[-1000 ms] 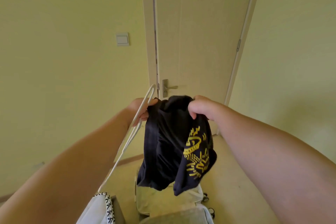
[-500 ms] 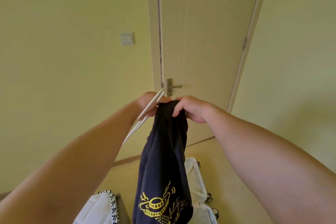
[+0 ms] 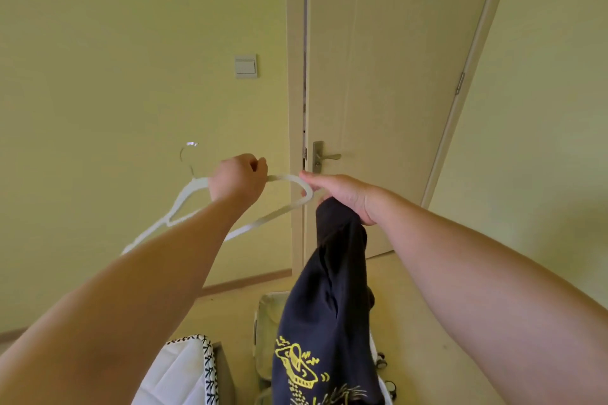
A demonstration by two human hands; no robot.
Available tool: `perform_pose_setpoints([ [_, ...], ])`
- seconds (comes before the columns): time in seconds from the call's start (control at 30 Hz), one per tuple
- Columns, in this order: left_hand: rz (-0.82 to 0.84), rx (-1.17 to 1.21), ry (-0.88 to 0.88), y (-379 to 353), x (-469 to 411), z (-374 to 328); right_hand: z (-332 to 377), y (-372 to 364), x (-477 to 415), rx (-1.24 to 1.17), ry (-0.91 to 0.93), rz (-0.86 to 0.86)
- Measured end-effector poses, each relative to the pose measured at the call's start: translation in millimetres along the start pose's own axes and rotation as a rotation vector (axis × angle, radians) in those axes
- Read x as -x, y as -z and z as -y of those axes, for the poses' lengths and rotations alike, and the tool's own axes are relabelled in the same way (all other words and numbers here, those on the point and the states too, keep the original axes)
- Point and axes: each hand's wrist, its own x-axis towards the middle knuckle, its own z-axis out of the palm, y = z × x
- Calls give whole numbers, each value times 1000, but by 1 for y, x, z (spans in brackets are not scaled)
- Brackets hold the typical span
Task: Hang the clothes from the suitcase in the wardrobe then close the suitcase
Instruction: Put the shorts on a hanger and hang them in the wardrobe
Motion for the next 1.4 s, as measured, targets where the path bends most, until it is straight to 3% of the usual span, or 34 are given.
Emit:
perform_pose_setpoints([
  [0.13,-91,-94,-261,-1,7,-20,-3,-11,-4,224,88,-17],
  [0.23,-78,-109,-349,-5,9,-34,-8,-18,-5,269,95,-45],
  [0.47,-24,131,-470,-20,10,-34,-22,-5,-2,234,69,-191],
  [0.67,-269,158,-591,-36,29,-34,-31,0,0,155,79,-345],
  [0.73,-279,218,-626,-41,43,-37,-30,-2,0,127,97,-401],
  [0.8,-109,333,-574,-47,59,-37,-27,-2,-1,67,115,-467],
  [0.97,554,543,-171,-68,87,-40,-16,8,5,-106,166,-578],
  [1.03,803,439,-76,-72,96,-42,-11,11,7,-140,180,-585],
  [1.1,993,242,-113,-80,104,-38,-8,14,8,-145,189,-580],
  [1.27,1088,96,-61,-96,115,-19,-5,22,12,-127,220,-573],
  [1.4,1145,-215,-118,-101,118,0,-9,31,15,-112,226,-585],
])
